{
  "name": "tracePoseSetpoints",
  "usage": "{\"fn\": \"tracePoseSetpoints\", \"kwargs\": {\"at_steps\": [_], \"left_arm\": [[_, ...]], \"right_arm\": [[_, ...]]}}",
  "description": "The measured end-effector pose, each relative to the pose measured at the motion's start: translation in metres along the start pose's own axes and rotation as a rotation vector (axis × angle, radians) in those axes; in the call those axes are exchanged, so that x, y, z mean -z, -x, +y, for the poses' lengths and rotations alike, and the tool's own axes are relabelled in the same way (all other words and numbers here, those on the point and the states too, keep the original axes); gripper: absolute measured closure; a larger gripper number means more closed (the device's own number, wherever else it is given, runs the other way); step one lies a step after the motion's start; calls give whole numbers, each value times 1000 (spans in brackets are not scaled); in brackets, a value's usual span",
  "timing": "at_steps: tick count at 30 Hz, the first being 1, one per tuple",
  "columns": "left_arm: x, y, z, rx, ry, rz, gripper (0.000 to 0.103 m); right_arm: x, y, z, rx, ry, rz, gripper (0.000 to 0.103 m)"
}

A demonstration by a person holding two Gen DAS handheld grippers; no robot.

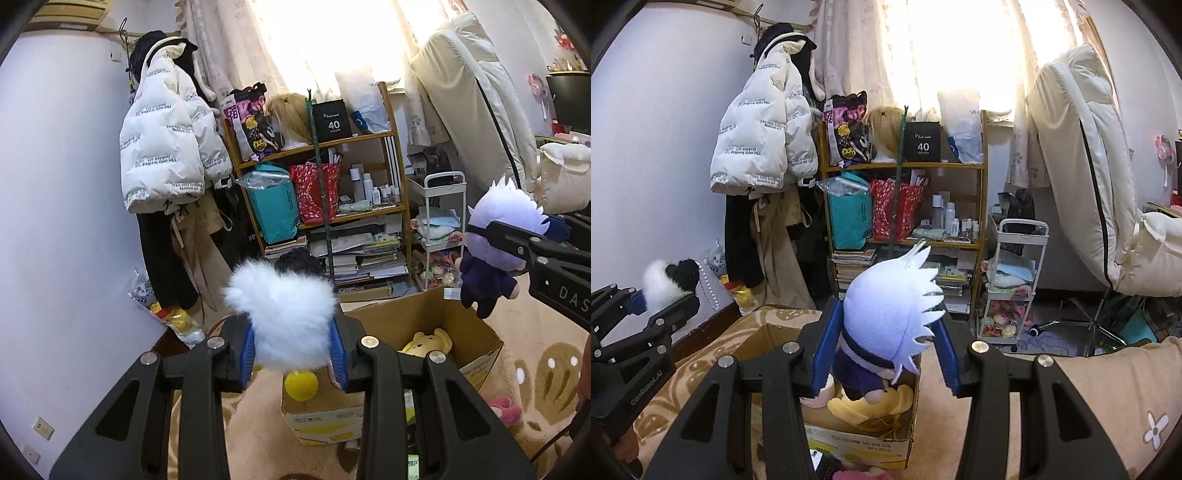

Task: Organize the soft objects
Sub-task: 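Carry the pompom with the left tool while the right tool carries the doll over the box, then open both tools to release the pompom and doll into the box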

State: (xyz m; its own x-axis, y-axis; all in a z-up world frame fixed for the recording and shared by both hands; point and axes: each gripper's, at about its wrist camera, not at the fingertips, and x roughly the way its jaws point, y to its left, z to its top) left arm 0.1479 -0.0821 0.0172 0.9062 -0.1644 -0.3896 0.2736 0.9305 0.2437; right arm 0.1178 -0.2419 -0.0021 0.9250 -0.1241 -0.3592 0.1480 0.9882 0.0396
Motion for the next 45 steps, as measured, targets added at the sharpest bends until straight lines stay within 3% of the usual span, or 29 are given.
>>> {"fn": "tracePoseSetpoints", "kwargs": {"at_steps": [29,45], "left_arm": [[41,-72,-13,46,18,218,69],[47,-76,-17,43,9,245,67]], "right_arm": [[42,-57,0,-115,-28,156,51],[49,-67,-2,-120,-30,203,50]]}}
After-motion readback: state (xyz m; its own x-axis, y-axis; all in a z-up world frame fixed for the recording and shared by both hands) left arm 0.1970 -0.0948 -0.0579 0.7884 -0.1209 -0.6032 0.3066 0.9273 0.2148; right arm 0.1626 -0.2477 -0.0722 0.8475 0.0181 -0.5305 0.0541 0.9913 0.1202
